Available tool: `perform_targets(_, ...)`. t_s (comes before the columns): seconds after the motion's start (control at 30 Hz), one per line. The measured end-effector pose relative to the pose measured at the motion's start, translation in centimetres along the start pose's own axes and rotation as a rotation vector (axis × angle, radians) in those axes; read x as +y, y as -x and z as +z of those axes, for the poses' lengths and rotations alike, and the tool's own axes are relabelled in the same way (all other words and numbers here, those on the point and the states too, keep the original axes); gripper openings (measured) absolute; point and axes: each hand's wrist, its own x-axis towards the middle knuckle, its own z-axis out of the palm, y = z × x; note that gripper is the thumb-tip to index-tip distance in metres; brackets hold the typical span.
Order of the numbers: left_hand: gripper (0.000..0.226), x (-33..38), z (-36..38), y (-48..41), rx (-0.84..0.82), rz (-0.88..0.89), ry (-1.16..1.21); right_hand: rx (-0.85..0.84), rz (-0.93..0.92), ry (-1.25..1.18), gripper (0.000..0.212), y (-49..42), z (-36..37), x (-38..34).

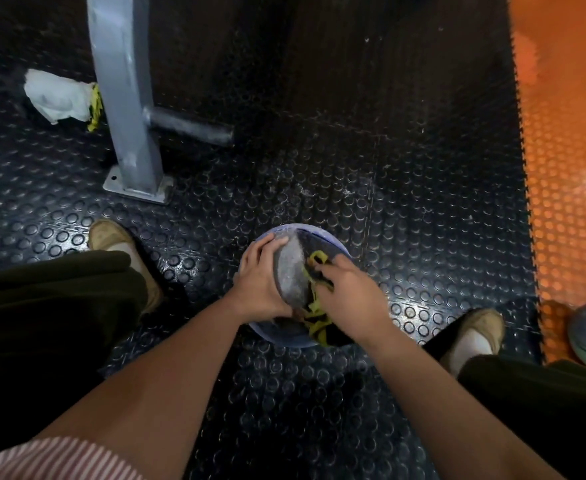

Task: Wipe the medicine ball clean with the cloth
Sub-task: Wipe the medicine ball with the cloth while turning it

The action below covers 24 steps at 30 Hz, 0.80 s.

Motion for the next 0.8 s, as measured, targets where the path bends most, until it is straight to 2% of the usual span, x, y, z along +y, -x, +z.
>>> perform_targets(0.13,0.122,-0.3,0.3,0.6,-0.010,-0.008,-0.027,-0.013,-0.001,0.045,0.032,0.1,-0.2,-0.2)
perform_targets(0.3,0.133,0.2,1.2,0.9,0.033,-0.063,0.024,0.039,0.077,0.051,0.027,-5.6,-0.8,-1.4)
perform_targets(0.4,0.135,0.1,1.0,0.6,0.080,-0.059,0.050,-0.022,0.095,0.039,0.026,-7.8,-1.3,-2.1)
perform_targets(0.6,0.113,0.0,-0.2,-0.3,0.061,-0.129,0.132,-0.010,0.009,0.040,0.030,-2.2,-0.5,-1.9)
perform_targets(0.8,0.122,0.5,0.7,0.4,0.040,-0.096,0.023,0.035,0.042,0.086,0.027,-3.0,-0.4,-1.6)
